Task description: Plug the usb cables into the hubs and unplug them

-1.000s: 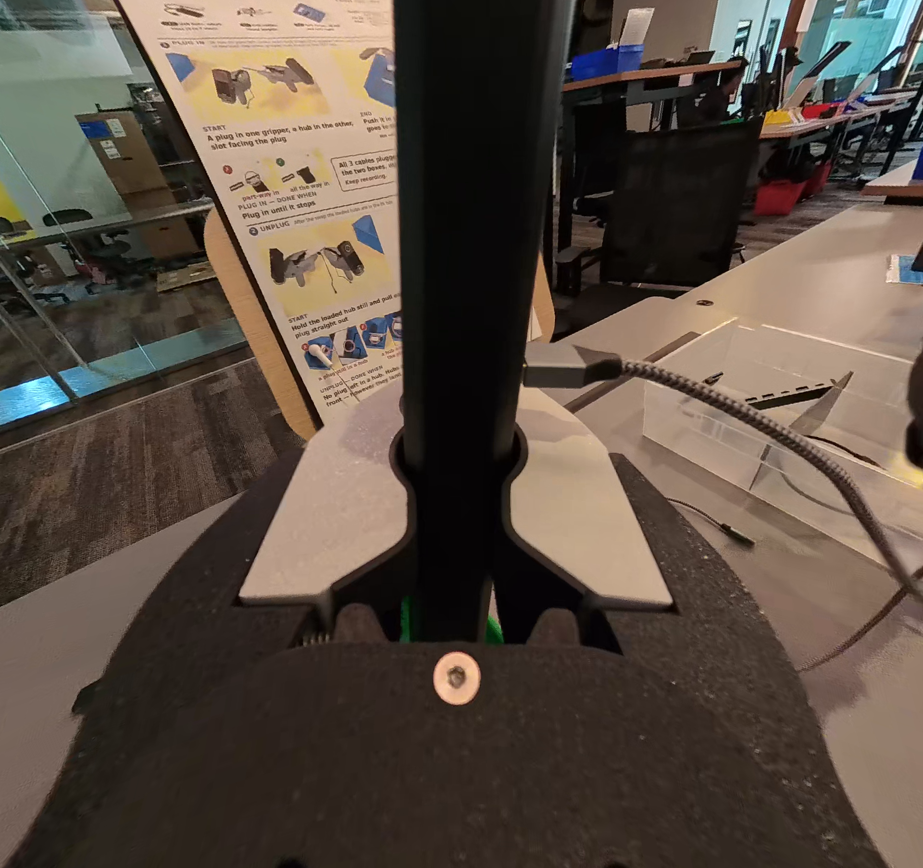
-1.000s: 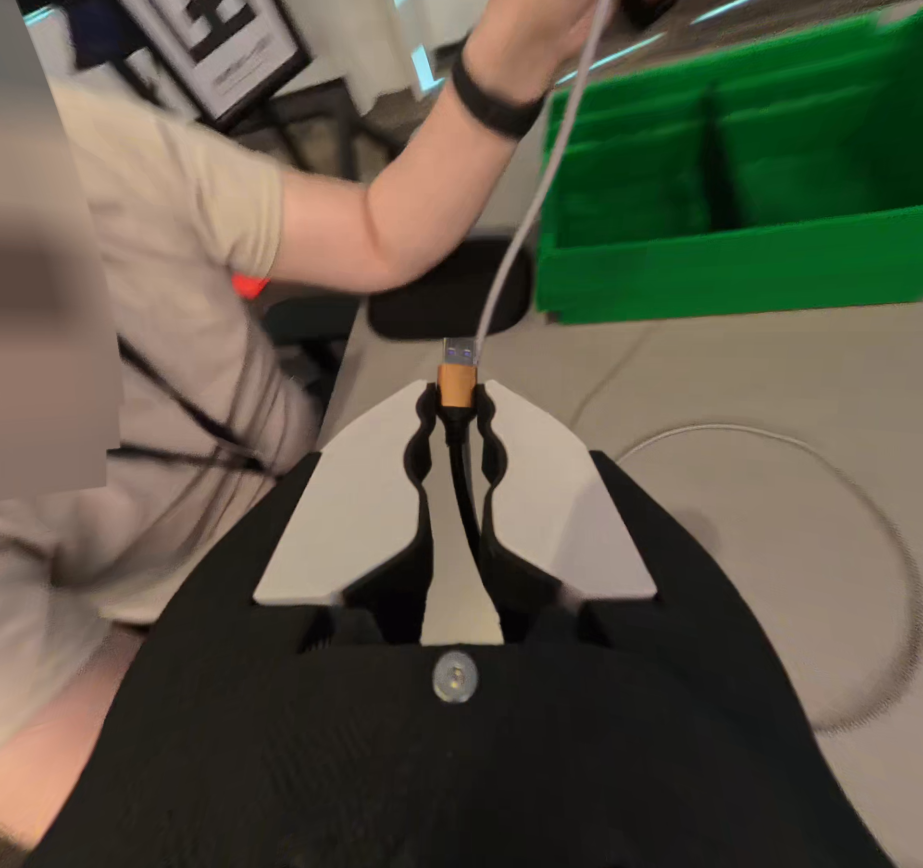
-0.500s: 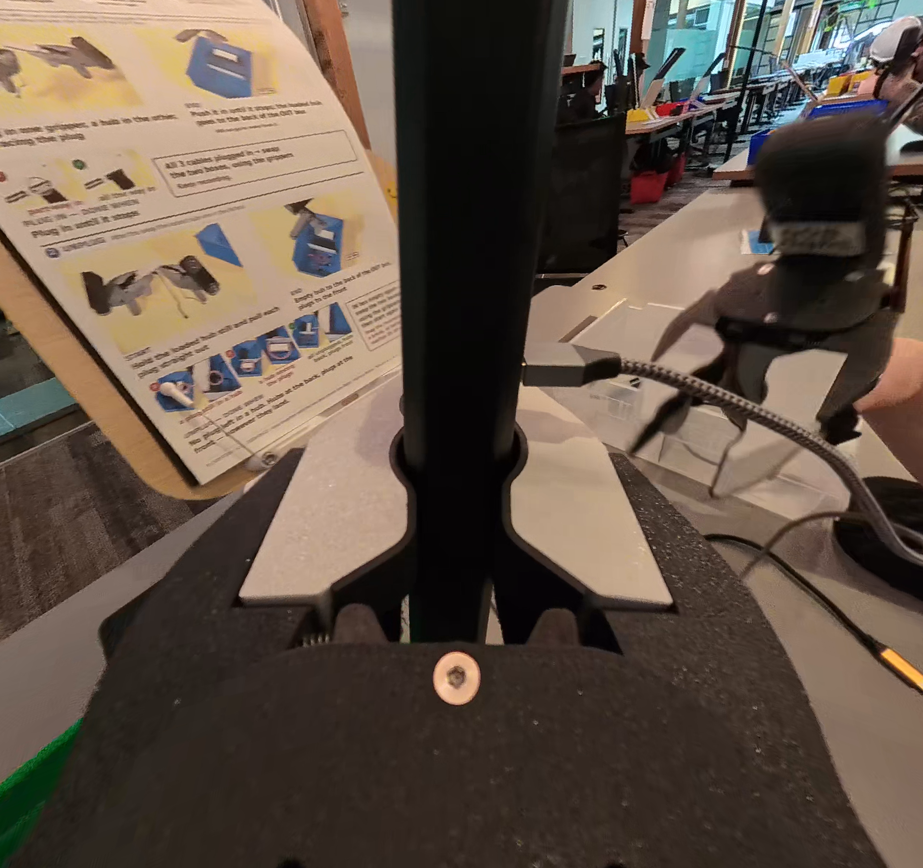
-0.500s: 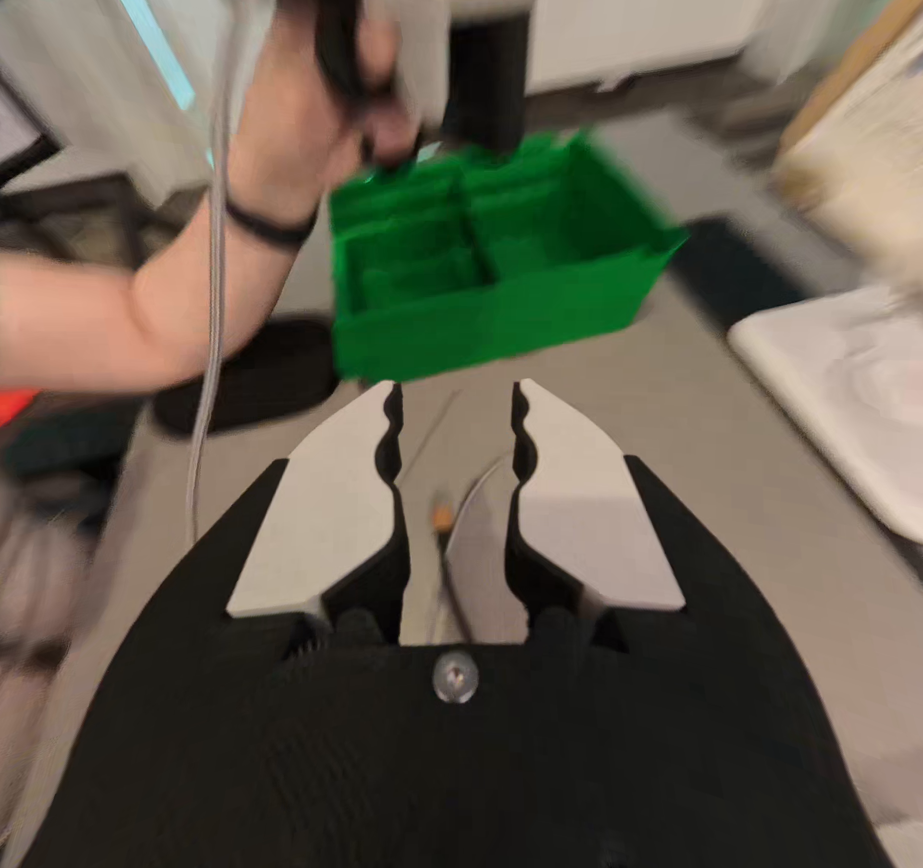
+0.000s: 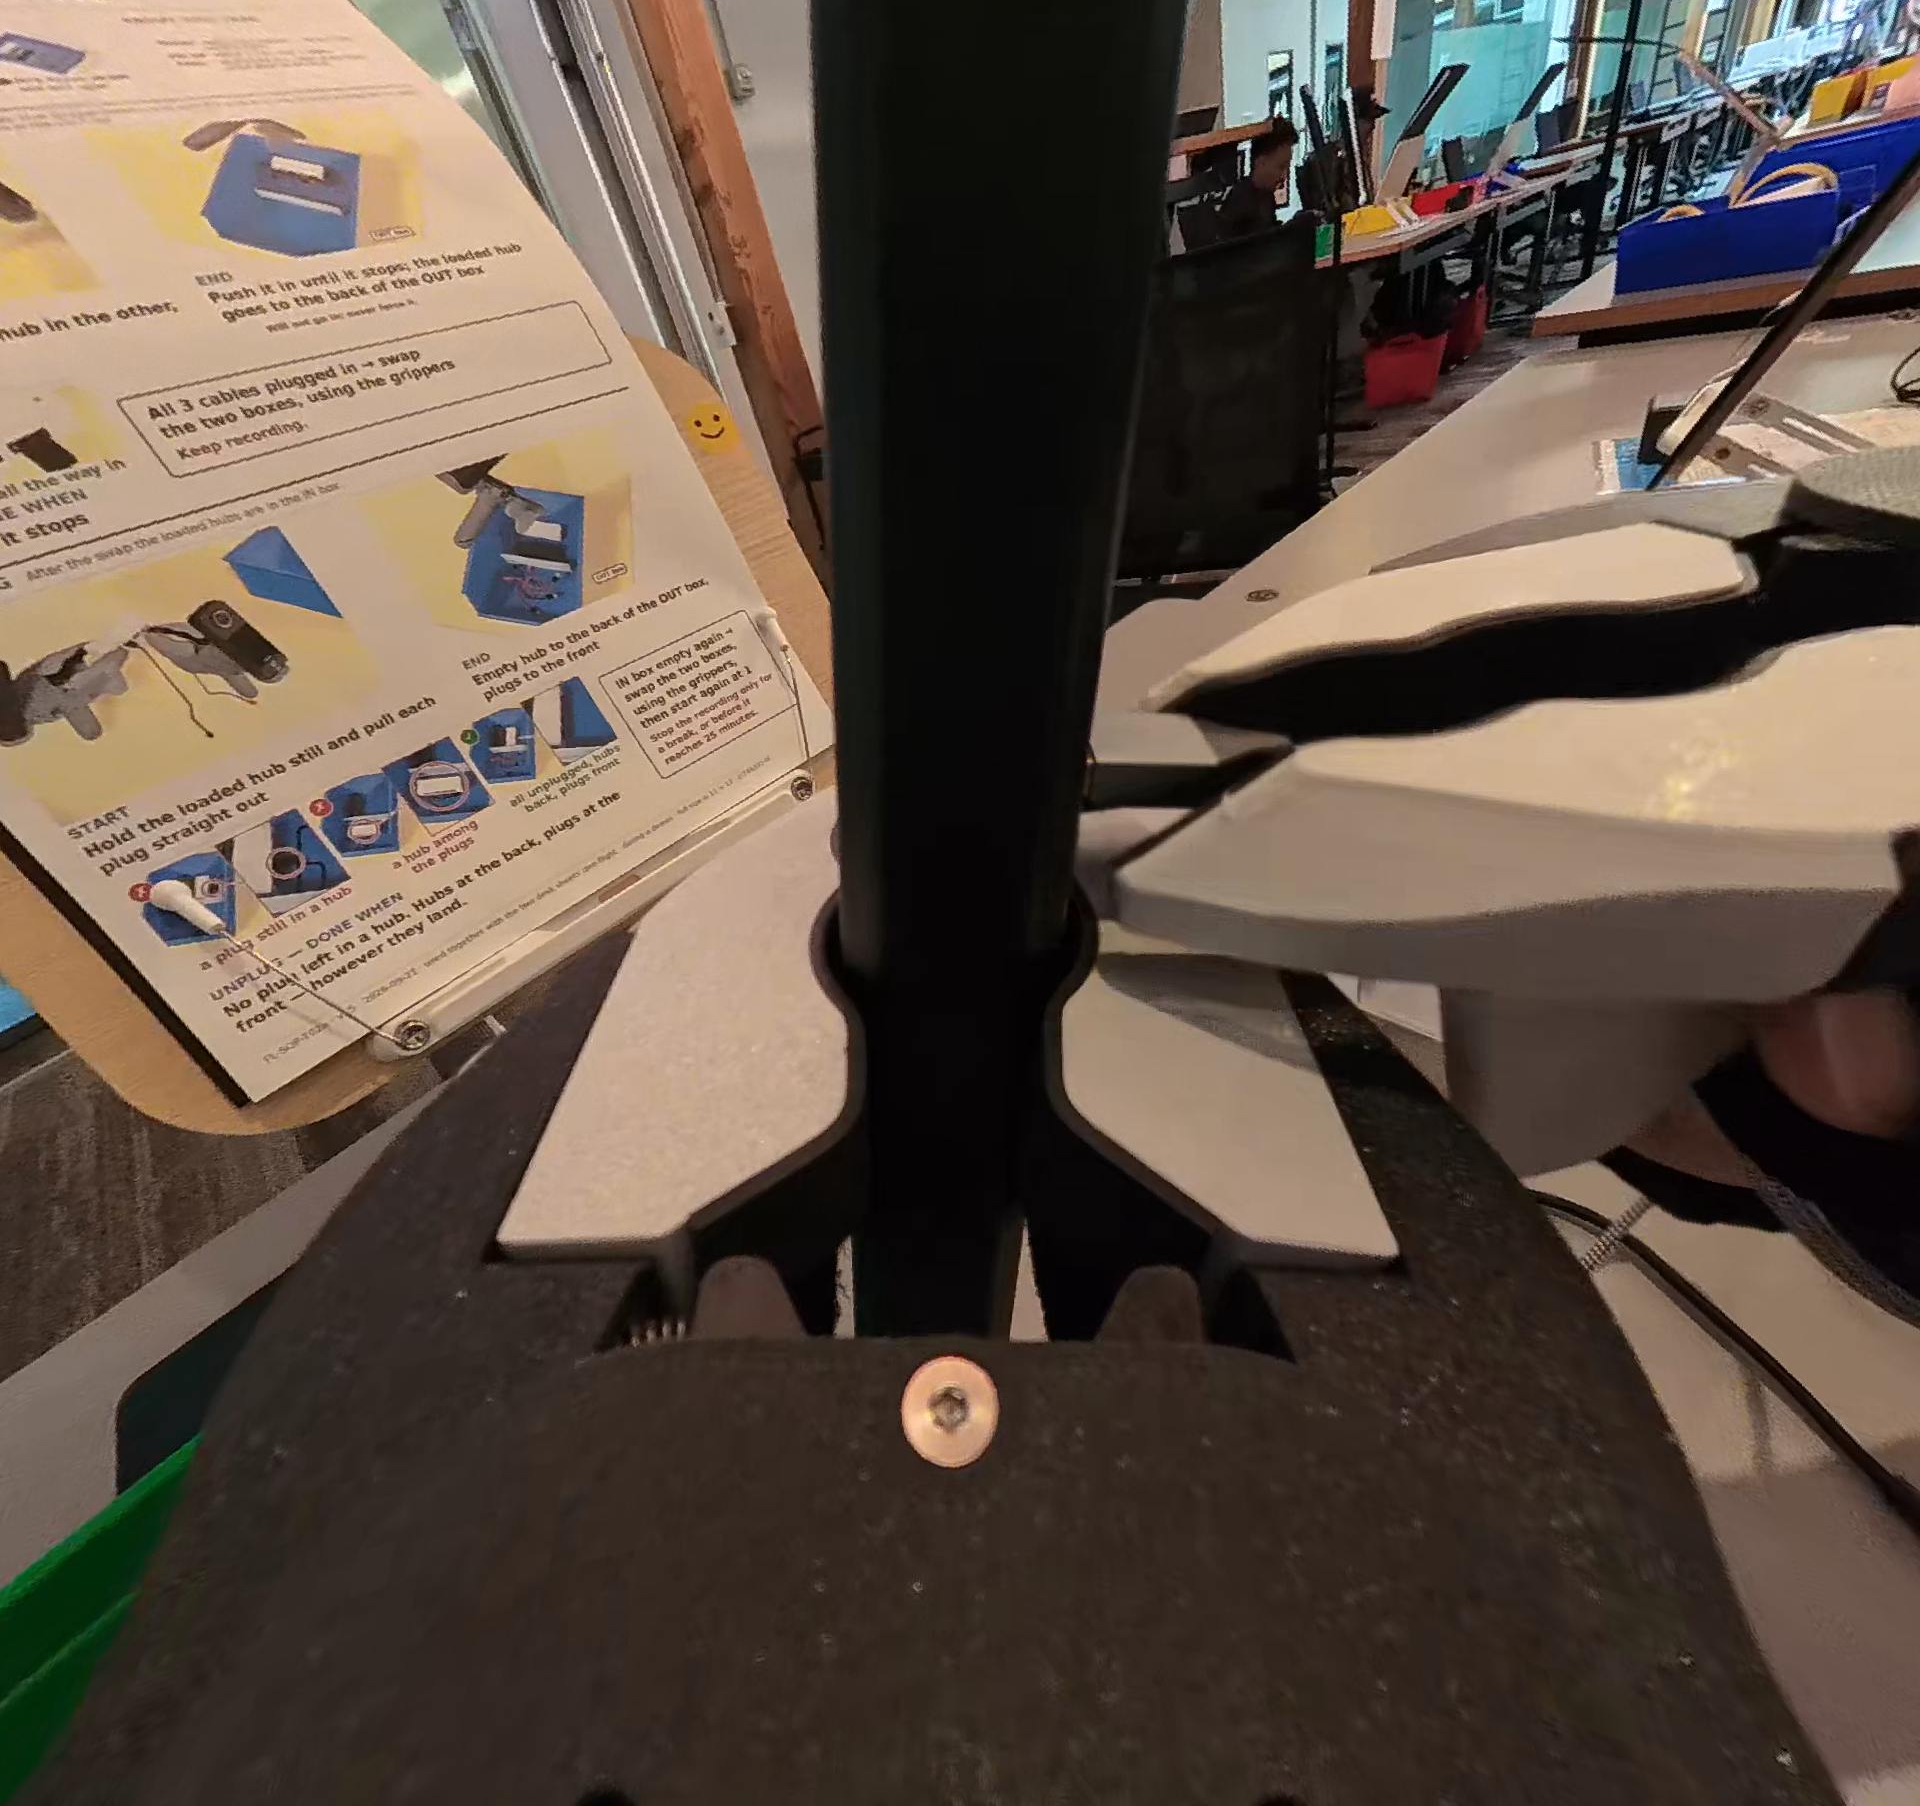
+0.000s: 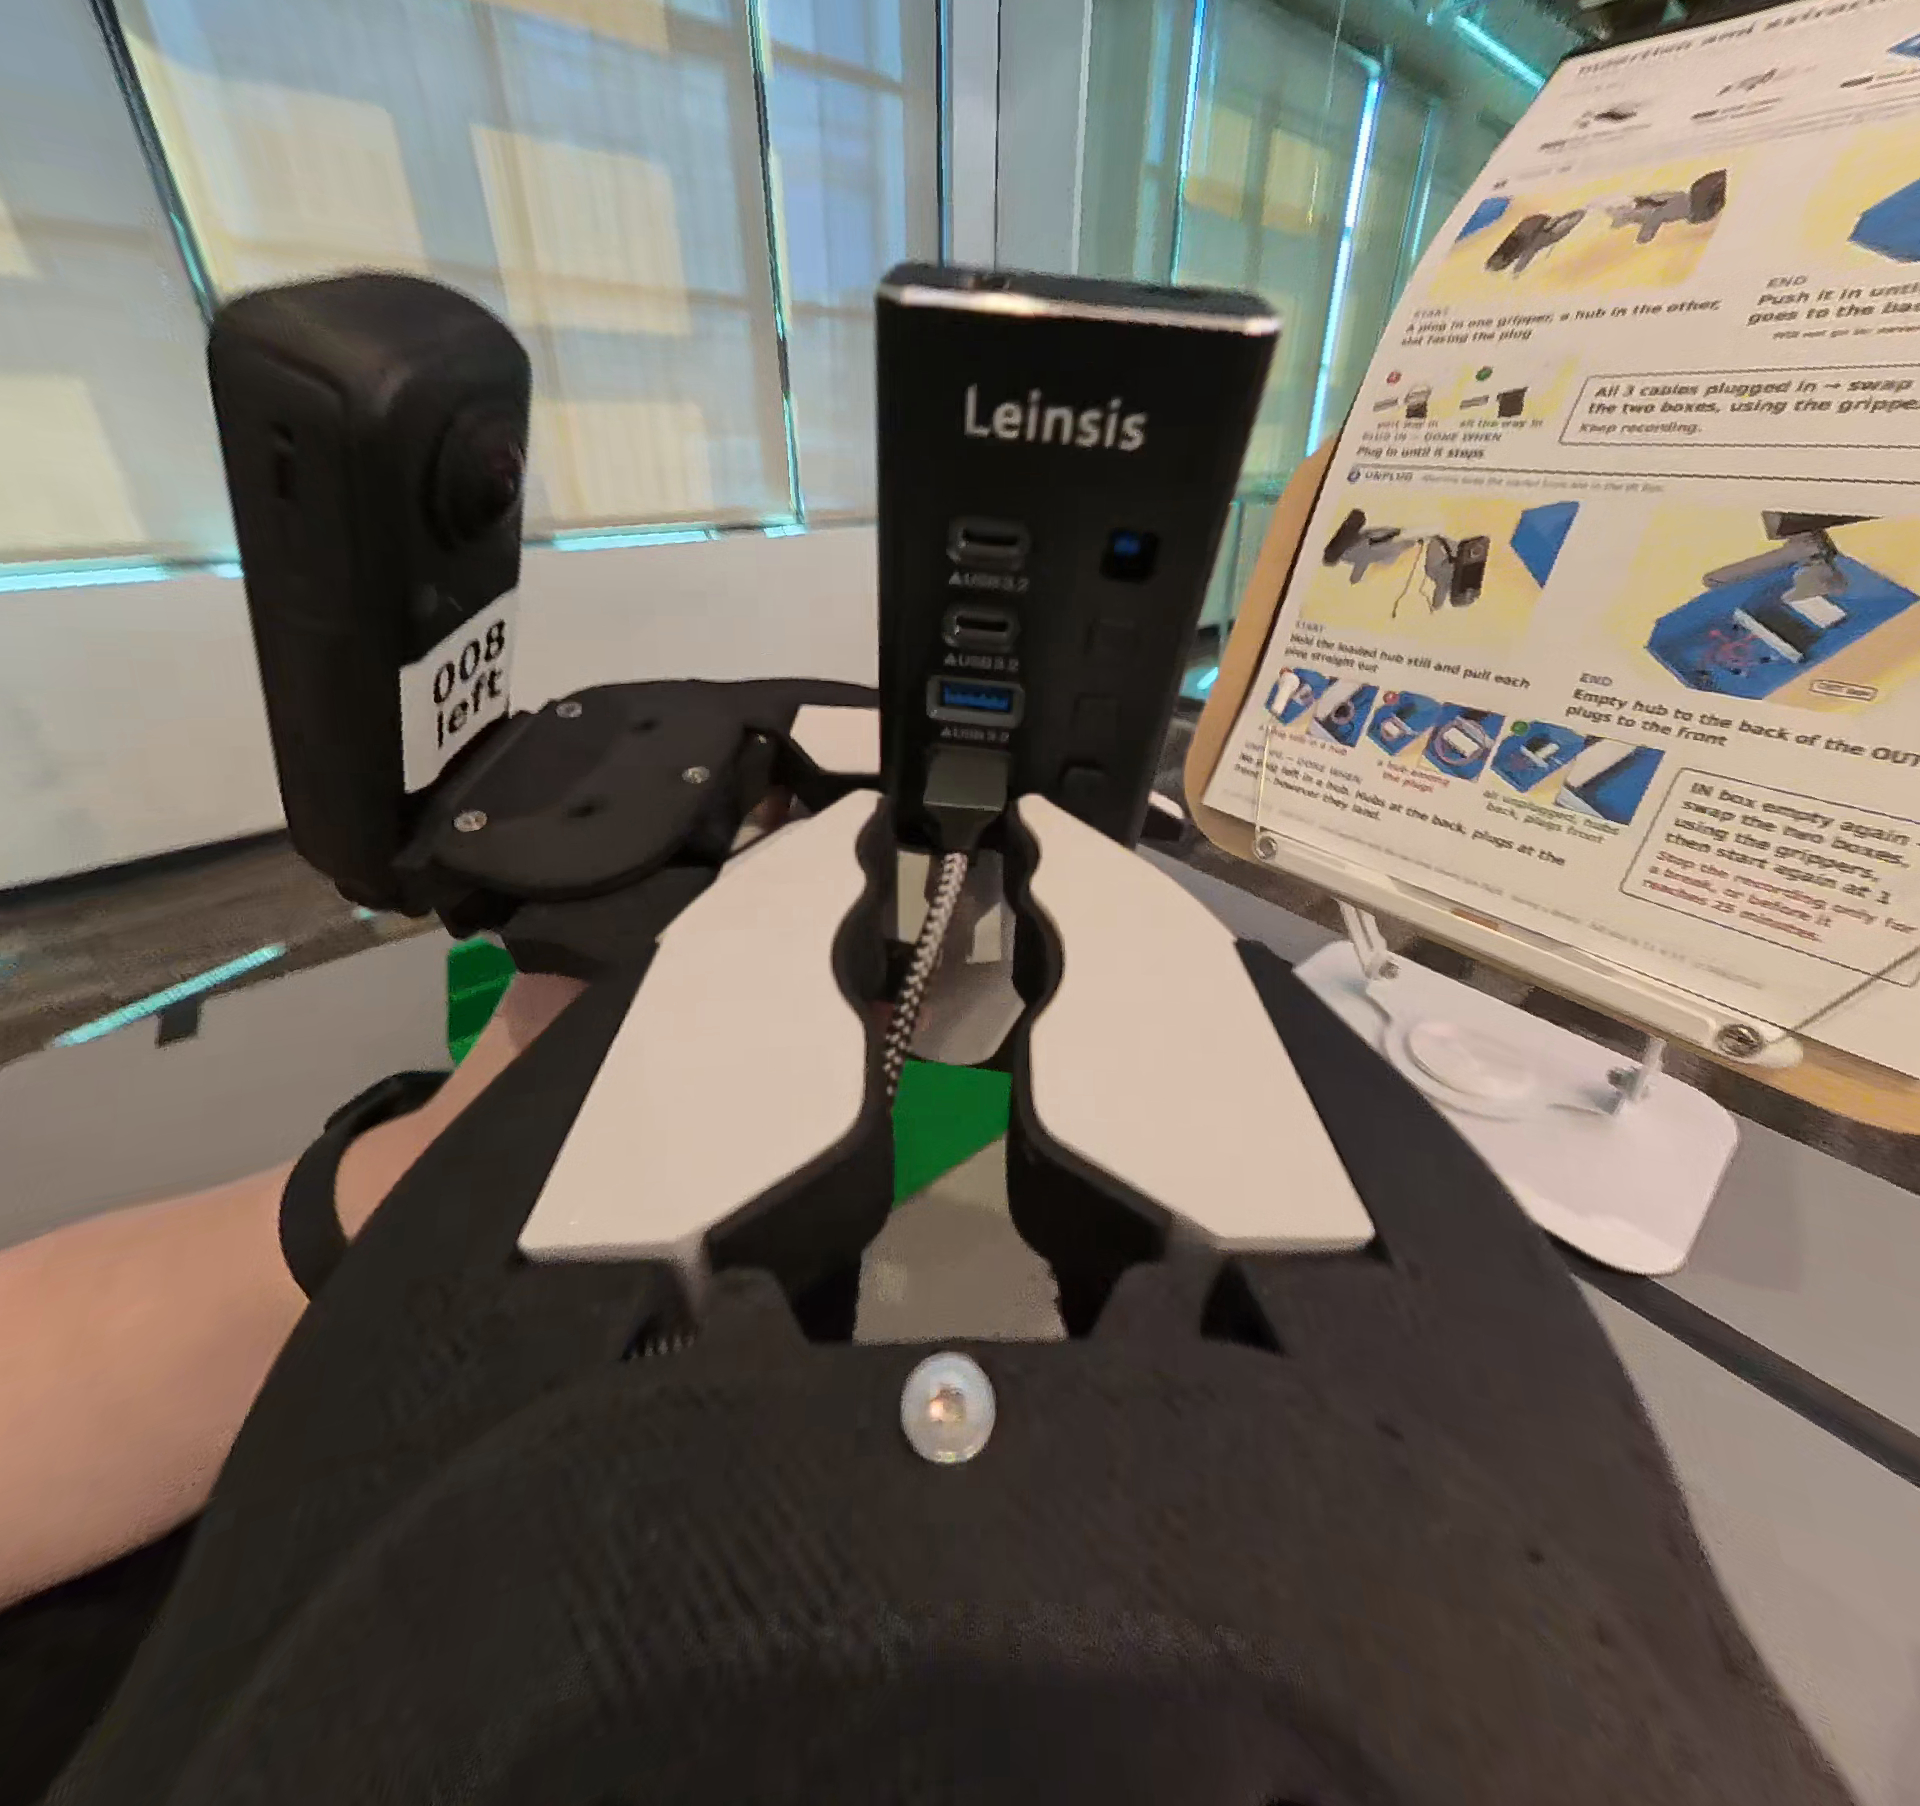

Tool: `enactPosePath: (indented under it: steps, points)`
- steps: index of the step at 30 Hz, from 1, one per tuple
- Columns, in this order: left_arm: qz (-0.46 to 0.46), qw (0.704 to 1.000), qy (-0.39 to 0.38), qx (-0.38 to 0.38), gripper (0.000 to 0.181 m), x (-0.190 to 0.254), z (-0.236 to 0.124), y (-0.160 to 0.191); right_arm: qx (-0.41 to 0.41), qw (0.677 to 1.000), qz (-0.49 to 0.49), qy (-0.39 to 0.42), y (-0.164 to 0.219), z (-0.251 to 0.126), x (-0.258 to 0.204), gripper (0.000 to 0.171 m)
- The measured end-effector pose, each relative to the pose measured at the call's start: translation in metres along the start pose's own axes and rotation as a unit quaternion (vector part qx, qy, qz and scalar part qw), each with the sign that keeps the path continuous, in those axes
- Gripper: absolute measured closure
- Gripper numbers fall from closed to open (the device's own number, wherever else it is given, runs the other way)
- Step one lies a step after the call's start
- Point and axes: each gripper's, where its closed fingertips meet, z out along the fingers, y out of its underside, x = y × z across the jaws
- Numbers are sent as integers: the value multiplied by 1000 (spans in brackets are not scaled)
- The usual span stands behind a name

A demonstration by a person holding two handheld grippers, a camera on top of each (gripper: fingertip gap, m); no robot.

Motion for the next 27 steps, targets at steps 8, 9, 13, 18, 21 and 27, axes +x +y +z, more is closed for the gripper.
enactPosePath:
  steps: [8,9,13,18,21,27]
  points:
    - [-2,1000,-5,-12,150,2,1,2,21,999,17,-18,-2,-4,3,157]
    - [-2,1000,-8,-16,150,2,2,3,21,1000,6,-8,-1,-4,4,157]
    - [-9,1000,-10,-12,151,0,2,1,30,999,-16,34,-2,-3,2,157]
    - [-21,1000,-2,-19,151,-2,4,4,32,997,2,66,-1,-1,4,157]
    - [-1,1000,-3,-23,151,-5,2,2,34,998,0,62,-2,1,2,157]
    - [-54,996,62,-18,151,5,-2,-4,30,998,-40,38,-9,-1,-3,157]
